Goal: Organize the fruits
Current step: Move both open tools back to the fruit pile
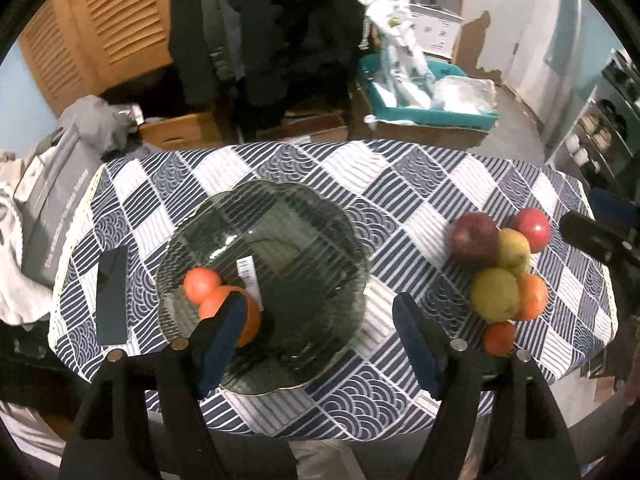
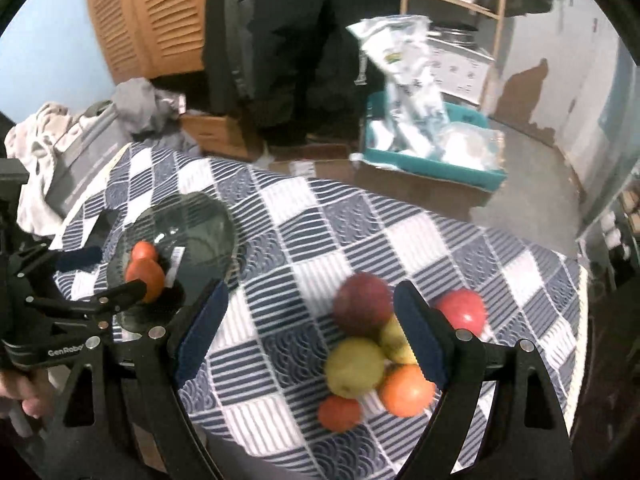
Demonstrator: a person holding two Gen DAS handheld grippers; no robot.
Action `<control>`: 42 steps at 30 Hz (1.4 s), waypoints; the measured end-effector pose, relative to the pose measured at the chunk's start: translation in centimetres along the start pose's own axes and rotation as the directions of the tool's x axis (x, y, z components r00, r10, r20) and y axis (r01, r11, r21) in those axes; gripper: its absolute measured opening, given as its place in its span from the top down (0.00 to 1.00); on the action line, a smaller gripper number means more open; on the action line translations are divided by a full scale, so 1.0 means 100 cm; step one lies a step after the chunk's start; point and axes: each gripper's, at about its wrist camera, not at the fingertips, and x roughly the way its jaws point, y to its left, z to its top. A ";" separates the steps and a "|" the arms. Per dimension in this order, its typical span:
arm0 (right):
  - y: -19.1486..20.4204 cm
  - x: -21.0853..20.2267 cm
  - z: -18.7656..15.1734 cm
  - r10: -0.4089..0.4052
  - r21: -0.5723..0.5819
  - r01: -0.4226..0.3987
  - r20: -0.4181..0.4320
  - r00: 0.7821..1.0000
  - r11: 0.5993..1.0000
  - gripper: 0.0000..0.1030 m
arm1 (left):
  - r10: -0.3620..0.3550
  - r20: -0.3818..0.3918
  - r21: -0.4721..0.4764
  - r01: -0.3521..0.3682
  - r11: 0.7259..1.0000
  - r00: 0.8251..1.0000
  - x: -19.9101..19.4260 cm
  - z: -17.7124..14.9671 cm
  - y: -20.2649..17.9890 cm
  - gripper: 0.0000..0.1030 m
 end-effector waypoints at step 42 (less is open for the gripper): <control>-0.112 0.049 -0.092 -0.020 0.125 0.050 -0.230 0.973 0.991 0.17 | -0.052 -0.123 0.203 0.076 0.976 0.991 0.049 -0.012 -0.137 0.15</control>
